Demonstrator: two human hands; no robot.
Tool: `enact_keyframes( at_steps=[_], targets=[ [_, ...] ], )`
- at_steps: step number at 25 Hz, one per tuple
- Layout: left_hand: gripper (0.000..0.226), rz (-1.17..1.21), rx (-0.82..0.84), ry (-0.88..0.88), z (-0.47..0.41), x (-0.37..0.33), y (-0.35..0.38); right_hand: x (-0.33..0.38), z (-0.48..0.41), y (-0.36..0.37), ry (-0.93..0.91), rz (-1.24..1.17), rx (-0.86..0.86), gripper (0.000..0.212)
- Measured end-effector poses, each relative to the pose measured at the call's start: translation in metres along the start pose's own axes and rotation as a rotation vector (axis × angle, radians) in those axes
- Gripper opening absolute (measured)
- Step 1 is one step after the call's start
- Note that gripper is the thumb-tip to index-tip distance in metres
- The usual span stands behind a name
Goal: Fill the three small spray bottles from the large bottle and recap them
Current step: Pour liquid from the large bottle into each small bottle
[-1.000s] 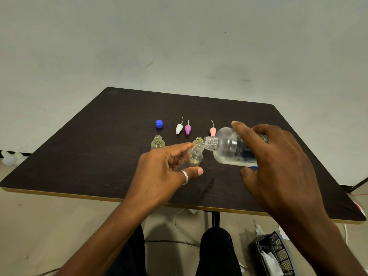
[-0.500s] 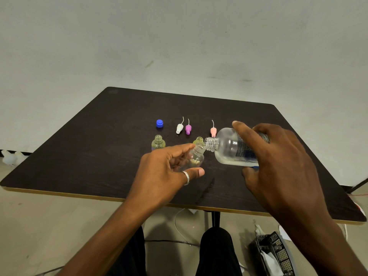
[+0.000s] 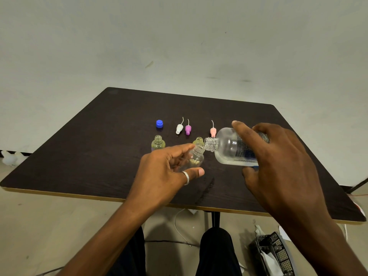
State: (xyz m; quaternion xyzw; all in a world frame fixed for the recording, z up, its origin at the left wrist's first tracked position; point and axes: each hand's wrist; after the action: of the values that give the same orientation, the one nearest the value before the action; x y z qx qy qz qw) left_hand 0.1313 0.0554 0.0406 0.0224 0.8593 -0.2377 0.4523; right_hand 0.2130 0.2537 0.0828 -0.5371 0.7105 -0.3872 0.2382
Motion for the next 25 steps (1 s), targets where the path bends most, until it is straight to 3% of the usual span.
enact_keyframes(
  at_steps=[25],
  targets=[
    [0.058, -0.024, 0.0, -0.014, 0.0006, 0.0013, 0.0011, -0.0006, 0.0006, 0.0008, -0.001, 0.014, 0.011, 0.092]
  ],
)
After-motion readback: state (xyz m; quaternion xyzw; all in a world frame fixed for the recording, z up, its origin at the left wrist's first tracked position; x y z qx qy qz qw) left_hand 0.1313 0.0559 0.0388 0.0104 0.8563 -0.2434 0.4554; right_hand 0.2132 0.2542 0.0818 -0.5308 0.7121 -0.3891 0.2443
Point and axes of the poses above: each hand's wrist, its own z-axis away from the middle knuckle, its own y-axis out of the palm, x = y × z, and after that the axes turned 13 degrees about y, right-handed
